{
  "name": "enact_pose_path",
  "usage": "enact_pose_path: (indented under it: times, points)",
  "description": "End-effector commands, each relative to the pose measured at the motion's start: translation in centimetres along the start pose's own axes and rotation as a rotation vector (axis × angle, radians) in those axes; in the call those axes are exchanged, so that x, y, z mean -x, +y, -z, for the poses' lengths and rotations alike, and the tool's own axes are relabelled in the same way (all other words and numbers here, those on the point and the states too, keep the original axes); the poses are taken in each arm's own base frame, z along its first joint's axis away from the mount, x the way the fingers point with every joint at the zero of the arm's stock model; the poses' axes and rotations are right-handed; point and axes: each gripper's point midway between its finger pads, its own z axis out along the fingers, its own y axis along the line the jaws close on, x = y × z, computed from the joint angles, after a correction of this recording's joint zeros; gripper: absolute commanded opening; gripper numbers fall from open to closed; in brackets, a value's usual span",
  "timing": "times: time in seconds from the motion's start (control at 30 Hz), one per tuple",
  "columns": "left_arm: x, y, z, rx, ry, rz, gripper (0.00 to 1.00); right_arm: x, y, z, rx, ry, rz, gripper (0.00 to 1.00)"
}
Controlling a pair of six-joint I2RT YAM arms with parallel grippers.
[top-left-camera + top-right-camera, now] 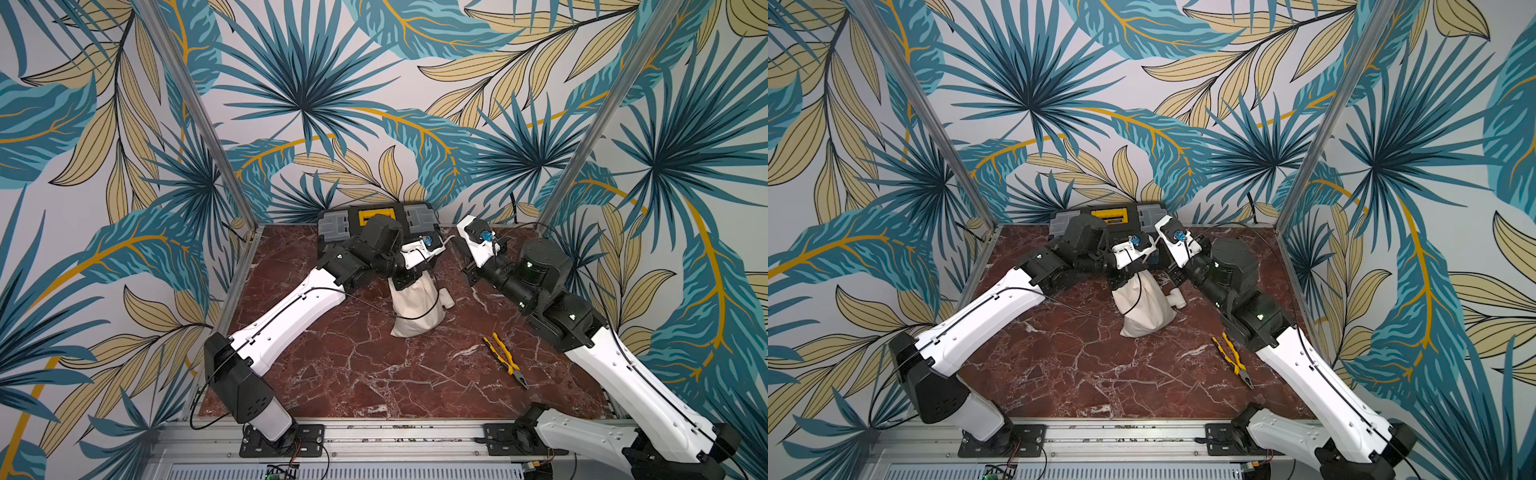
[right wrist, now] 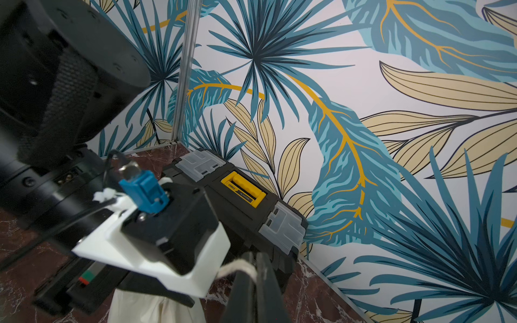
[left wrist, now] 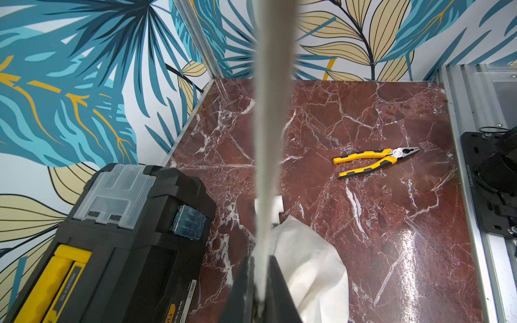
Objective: Close the soil bag
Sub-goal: Frap the soil bag at the center of the board.
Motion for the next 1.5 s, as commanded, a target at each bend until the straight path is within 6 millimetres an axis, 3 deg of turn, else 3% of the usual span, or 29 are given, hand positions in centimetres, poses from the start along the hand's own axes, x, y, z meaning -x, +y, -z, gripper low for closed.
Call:
enact_pose_path:
  times: [0.0,0.57,1.47]
  points:
    - [-8.5,-0.9,-1.2,-0.025,0.332,0.073,0.13,9.5,-4.7,4.2,-0.159,-0.310,-0.019,0.00]
    - [-10.0,-0.9,-0.6,-0.025,0.470,0.045,0.16,10.4,-5.6,4.8,-0.196,-0.308,0.008,0.00]
    - [-10.1,0.5,0.0,0.041,0.510,0.021,0.18,12.1,-8.6,8.4,-0.341,-0.330,0.046,0.00]
